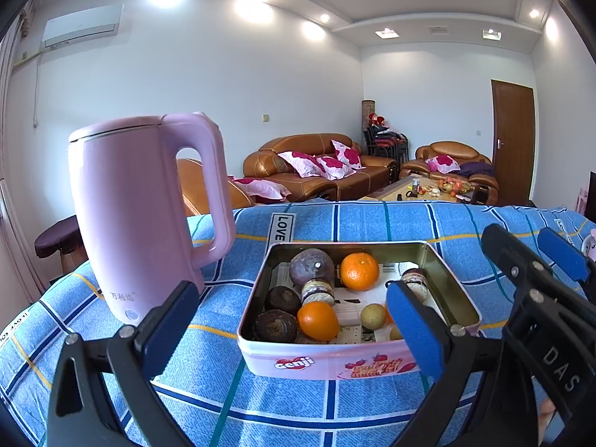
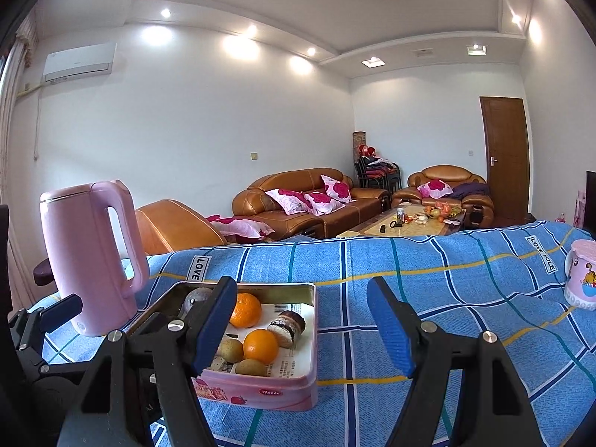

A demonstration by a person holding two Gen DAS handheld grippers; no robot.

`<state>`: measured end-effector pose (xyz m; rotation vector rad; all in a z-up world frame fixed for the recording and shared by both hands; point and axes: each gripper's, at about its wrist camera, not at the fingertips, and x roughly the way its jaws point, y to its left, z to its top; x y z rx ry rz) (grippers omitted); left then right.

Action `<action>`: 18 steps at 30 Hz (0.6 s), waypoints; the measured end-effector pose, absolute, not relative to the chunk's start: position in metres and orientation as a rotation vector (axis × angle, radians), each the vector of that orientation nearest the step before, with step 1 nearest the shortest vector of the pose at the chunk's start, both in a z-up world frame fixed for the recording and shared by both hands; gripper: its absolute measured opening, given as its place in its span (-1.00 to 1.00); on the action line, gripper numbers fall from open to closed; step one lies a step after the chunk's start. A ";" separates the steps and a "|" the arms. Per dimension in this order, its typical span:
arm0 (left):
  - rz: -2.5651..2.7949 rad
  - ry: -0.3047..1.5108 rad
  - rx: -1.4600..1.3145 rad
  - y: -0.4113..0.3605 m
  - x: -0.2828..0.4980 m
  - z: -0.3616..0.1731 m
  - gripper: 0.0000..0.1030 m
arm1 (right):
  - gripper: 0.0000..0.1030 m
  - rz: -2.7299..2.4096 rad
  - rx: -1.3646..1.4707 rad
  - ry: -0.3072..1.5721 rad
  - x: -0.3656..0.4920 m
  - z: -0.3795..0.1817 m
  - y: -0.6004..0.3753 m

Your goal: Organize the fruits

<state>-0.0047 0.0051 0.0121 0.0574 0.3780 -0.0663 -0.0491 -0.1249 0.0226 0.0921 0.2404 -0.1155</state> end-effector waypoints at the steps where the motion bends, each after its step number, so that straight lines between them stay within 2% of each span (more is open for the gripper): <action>1: -0.066 0.378 0.057 0.005 -0.005 0.012 1.00 | 0.44 -0.116 0.091 0.240 -0.049 0.023 -0.125; 18: -0.060 0.382 0.053 0.006 -0.005 0.012 1.00 | 0.44 -0.121 0.080 0.236 -0.052 0.024 -0.121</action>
